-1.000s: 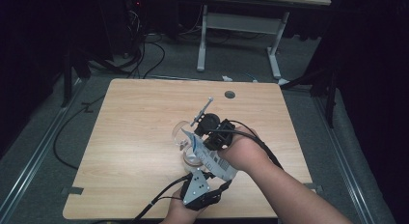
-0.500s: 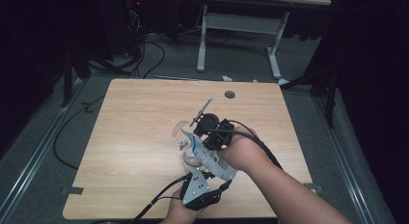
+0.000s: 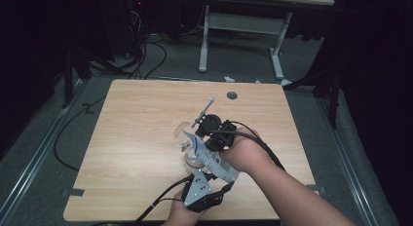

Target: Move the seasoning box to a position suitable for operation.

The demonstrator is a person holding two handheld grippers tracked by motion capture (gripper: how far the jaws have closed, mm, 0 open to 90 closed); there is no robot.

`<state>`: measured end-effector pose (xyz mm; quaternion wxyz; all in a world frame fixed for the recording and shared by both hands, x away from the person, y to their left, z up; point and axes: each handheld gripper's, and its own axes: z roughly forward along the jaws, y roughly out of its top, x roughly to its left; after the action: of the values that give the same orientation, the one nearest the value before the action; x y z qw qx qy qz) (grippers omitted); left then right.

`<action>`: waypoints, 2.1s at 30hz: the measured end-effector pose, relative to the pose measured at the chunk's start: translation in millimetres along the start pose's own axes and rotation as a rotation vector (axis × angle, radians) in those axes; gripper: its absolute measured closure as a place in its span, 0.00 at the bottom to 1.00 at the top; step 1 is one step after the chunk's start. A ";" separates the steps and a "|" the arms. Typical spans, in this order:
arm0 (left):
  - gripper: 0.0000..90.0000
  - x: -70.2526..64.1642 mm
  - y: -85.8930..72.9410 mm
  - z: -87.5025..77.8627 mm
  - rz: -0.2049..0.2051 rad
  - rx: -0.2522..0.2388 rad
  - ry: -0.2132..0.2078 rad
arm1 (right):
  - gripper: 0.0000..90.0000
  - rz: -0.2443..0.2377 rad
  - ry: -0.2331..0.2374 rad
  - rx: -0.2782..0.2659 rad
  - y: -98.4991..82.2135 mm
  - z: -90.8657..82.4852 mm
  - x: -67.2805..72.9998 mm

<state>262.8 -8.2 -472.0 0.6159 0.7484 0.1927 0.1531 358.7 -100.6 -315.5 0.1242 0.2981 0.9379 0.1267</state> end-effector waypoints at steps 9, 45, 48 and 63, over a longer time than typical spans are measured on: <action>0.63 0.0 0.7 -0.5 0.000 -0.002 -0.003 | 1.00 0.001 0.002 -0.003 0.1 0.4 0.2; 0.63 2.4 2.4 -1.1 -0.005 -0.015 0.005 | 1.00 -0.014 -0.002 -0.007 5.1 -0.7 1.8; 0.63 2.6 2.4 -0.5 -0.006 -0.015 0.004 | 1.00 -0.013 -0.001 -0.008 5.2 -0.6 1.4; 0.63 4.0 4.4 1.2 -0.006 -0.018 0.006 | 1.00 -0.008 0.001 -0.011 7.0 -0.3 0.4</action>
<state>267.3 -8.1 -468.0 0.6226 0.7417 0.1955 0.1552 362.0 -94.9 -313.1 0.1261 0.2937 0.9384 0.1315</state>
